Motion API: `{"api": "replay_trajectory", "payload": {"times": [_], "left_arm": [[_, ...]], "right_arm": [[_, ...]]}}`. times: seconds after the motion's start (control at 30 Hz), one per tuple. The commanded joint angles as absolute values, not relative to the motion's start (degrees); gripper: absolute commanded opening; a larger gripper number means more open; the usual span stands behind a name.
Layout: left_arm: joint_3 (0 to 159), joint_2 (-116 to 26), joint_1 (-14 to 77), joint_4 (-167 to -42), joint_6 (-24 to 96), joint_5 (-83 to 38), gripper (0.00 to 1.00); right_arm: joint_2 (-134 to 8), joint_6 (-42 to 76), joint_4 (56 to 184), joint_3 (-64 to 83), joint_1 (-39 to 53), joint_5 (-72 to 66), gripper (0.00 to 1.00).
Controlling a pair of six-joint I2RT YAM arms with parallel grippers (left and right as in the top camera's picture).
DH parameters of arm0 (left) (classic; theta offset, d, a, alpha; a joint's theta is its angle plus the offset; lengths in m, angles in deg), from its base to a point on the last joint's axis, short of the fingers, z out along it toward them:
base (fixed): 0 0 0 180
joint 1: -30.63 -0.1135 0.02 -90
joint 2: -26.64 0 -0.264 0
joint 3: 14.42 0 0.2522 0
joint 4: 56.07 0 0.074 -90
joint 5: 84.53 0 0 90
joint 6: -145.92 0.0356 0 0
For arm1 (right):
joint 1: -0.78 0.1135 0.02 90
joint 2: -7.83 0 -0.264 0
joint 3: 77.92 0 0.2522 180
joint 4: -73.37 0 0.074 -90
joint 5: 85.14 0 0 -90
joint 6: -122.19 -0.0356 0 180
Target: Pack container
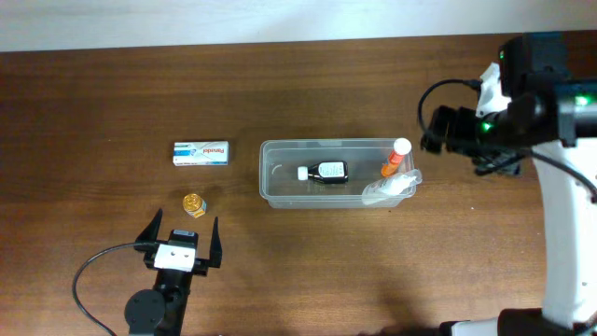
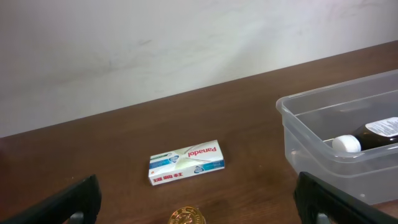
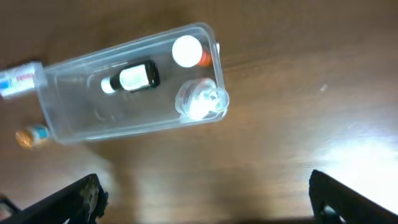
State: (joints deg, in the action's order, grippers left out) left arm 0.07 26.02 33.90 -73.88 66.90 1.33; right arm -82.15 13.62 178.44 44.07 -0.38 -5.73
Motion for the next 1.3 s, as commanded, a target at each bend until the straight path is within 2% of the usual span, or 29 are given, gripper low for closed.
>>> {"api": "replay_trajectory", "payload": {"times": [0.0, 0.07, 0.47, 0.67, 0.93, 1.27], "left_arm": [[-0.2, 26.3, 34.1, -74.0, 67.8, 0.5, 0.99], [-0.2, 26.3, 34.1, -74.0, 67.8, 0.5, 0.99], [-0.2, 26.3, 34.1, -74.0, 67.8, 0.5, 0.99], [-0.2, 26.3, 34.1, -74.0, 67.8, 0.5, 0.99], [-0.2, 26.3, 34.1, -74.0, 67.8, 0.5, 0.99], [-0.2, 26.3, 34.1, -74.0, 67.8, 0.5, 0.99]], "right_arm": [[-81.9, -3.1, 175.9, 40.0, -1.5, -8.7, 0.98], [-82.0, -6.0, 175.5, 37.9, -1.5, -8.7, 0.98], [-82.0, -4.7, 166.6, 23.5, -1.6, -8.6, 0.99], [-82.0, -4.4, 159.8, 16.1, -4.9, -15.0, 0.99], [-82.0, 7.8, 154.3, 11.3, -7.5, -20.6, 0.98], [-82.0, 14.0, 153.5, 9.7, -7.4, -20.0, 0.98]]}}
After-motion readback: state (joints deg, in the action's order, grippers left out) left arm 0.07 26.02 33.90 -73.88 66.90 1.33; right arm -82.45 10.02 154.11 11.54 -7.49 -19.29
